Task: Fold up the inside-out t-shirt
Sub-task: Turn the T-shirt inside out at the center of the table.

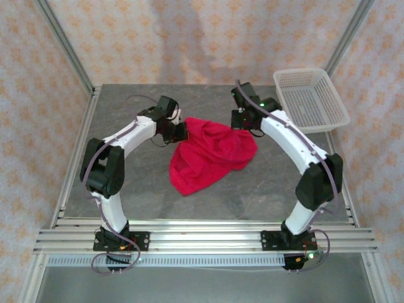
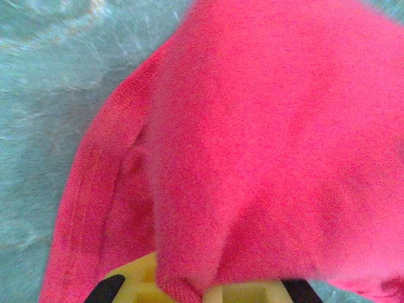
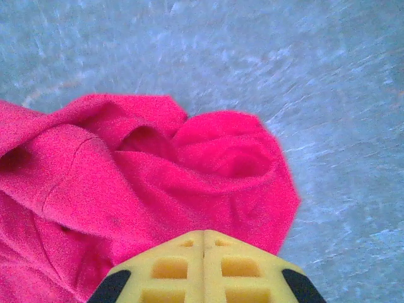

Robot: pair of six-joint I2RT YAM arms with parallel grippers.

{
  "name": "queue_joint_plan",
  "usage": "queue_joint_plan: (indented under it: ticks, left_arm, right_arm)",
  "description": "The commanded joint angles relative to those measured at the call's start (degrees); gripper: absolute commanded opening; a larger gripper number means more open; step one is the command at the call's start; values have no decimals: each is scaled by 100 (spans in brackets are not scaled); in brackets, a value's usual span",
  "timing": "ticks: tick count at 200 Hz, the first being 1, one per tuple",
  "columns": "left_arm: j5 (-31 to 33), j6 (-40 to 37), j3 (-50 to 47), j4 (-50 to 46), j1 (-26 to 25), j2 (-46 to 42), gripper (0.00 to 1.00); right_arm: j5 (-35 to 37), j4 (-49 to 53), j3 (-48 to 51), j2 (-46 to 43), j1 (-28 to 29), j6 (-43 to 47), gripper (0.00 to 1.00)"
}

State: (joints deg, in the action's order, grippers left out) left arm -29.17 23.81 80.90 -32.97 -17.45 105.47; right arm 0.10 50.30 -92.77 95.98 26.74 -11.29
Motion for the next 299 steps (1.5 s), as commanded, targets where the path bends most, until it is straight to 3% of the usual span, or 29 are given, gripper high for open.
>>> queue_joint_plan:
  ticks: [1,23,46,60,83,102,135,149,170,200,233,258,272,299]
  left_arm:
    - [210,-229,12,-416,70,-478,0]
    - [302,-377,28,-726,186,-790,0]
    - [-39,-338,-72,-592,217,-988,0]
    - [-279,-275,-114,-474,216,-988,0]
    - [-291,-259,-188,-407,216,-999,0]
    - [-291,-294,-211,-429,211,-996,0]
    - [-247,-320,-237,-449,211,-993,0]
    - [-256,-307,-237,-438,212,-979,0]
    - [-131,-362,-139,-607,232,-982,0]
    - [129,-465,4,-975,417,-1084,0]
    - [244,-417,-213,-962,706,-1374,0]
    - [-9,-264,-532,-659,709,-1466,0]
    - [-177,-76,-858,-315,624,-1492,0]
    - [-72,96,-1365,227,3,-1395,0]
  right_arm:
    - [236,146,151,-161,-131,-15,0]
    - [270,238,132,-304,-530,-205,0]
    - [-662,-58,275,-449,-618,-204,0]
    - [-1362,-265,360,-282,-480,-230,25]
    - [-1605,-667,559,119,-118,-164,58]
    - [-1968,-1155,720,494,-41,-223,67]
    - [-2214,-1478,452,1329,80,-358,69]
    - [-2180,-1458,201,1689,152,-400,63]
    - [-1807,-1118,-101,1846,124,-468,0]
    - [-1044,-680,187,1062,-350,-621,0]
    - [-1044,-560,1046,-34,-1374,-710,0]
    - [-1261,-662,1553,-356,-1673,-620,0]
    - [-1786,-917,1875,-382,-1669,-655,0]
    - [-2310,-1488,2508,-298,-1485,-799,0]
